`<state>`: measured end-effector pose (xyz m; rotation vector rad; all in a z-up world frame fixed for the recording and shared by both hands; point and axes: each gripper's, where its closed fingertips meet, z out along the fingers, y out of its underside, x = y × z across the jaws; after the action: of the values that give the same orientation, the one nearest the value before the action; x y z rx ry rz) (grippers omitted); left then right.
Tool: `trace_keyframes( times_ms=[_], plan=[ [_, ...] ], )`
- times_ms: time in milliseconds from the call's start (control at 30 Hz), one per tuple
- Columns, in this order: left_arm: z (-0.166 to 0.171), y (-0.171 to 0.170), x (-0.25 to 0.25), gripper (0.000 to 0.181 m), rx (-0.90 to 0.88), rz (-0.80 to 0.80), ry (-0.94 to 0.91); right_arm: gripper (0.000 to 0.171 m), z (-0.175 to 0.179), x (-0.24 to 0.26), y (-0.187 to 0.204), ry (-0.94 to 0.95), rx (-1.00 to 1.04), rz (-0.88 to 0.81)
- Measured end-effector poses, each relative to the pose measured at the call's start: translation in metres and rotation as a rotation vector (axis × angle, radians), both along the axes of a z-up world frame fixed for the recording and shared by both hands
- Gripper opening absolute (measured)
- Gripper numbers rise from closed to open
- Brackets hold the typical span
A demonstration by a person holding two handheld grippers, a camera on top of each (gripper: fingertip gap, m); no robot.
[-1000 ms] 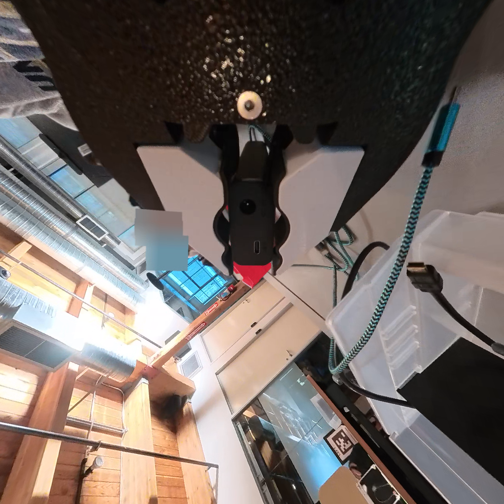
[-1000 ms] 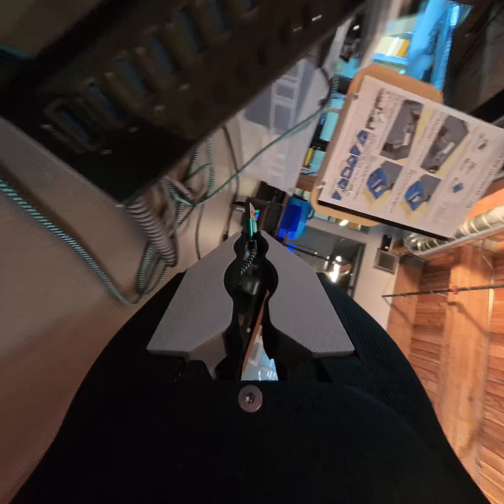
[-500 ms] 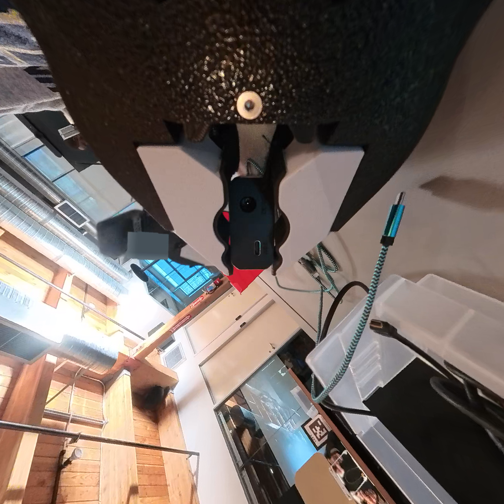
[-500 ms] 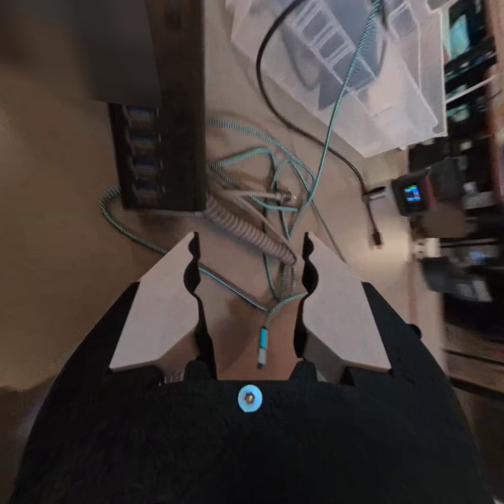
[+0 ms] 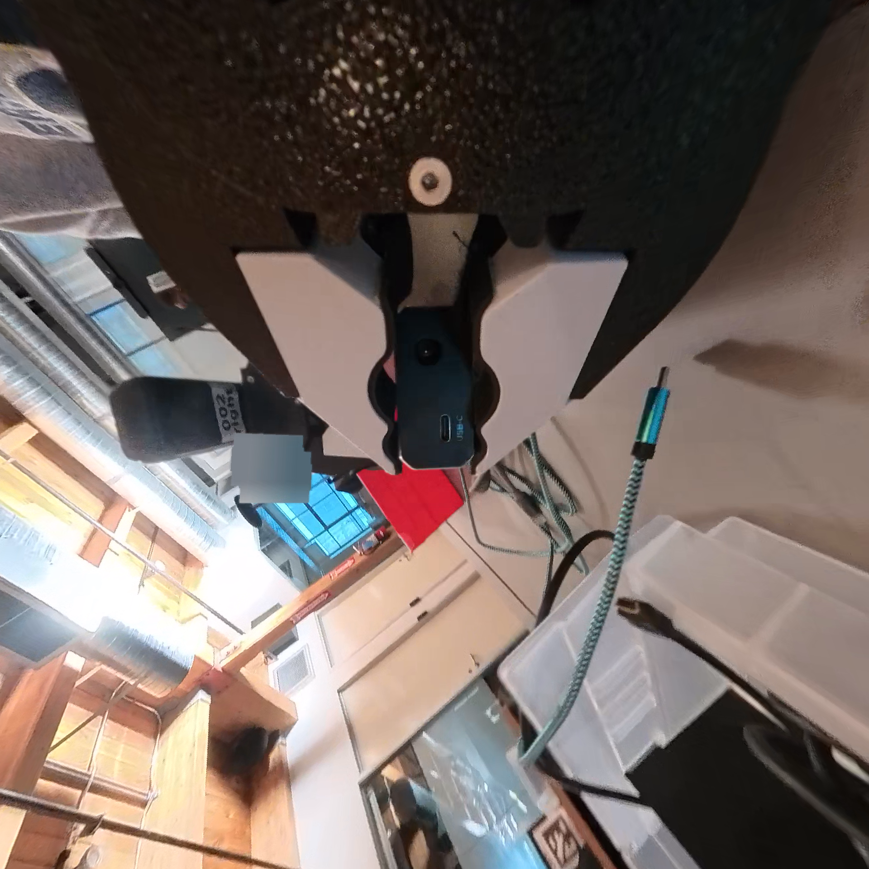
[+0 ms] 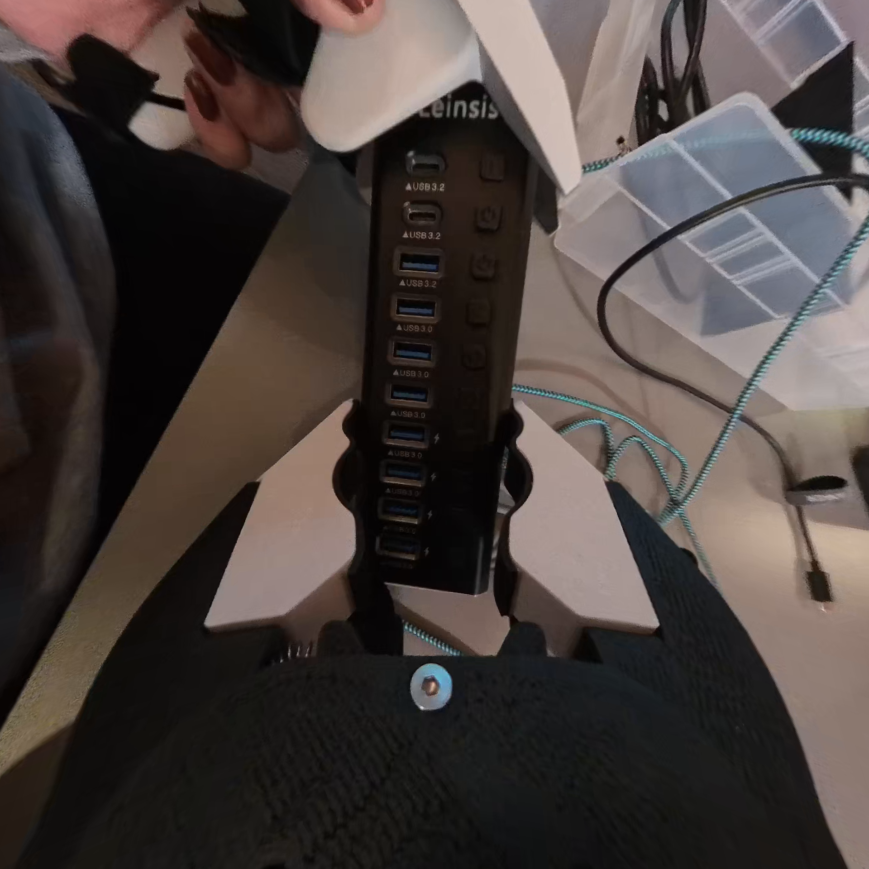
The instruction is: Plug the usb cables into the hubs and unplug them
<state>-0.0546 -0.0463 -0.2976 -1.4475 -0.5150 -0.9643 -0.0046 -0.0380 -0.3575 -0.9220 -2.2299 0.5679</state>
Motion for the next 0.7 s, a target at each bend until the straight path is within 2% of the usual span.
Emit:
trace_keyframes(
  times_ms=[100,167,333,433,567,700],
  plan=[
    [-0.012,-0.002,0.003,0.03,-0.05,-0.11,-0.005,0.06,-0.002,0.003,-0.004,-0.017,-0.113,0.038],
    [-0.013,-0.005,0.011,0.046,-0.067,-0.22,0.012,0.06,-0.004,0.004,-0.003,-0.03,-0.158,0.064],
    [-0.021,-0.016,0.028,0.062,-0.173,-0.509,0.013,0.06,-0.009,0.012,0.0,-0.066,-0.178,0.147],
    [-0.022,-0.02,0.031,0.061,-0.222,-0.622,-0.074,0.06,-0.009,0.011,0.0,-0.045,-0.193,0.184],
    [-0.022,-0.02,0.041,0.058,-0.229,-0.695,-0.095,0.06,-0.006,0.007,-0.001,0.031,-0.182,0.195],
    [-0.032,-0.01,0.044,0.033,-0.241,-0.675,-0.004,0.06,-0.004,0.006,0.0,0.073,-0.197,0.183]
  ],
)
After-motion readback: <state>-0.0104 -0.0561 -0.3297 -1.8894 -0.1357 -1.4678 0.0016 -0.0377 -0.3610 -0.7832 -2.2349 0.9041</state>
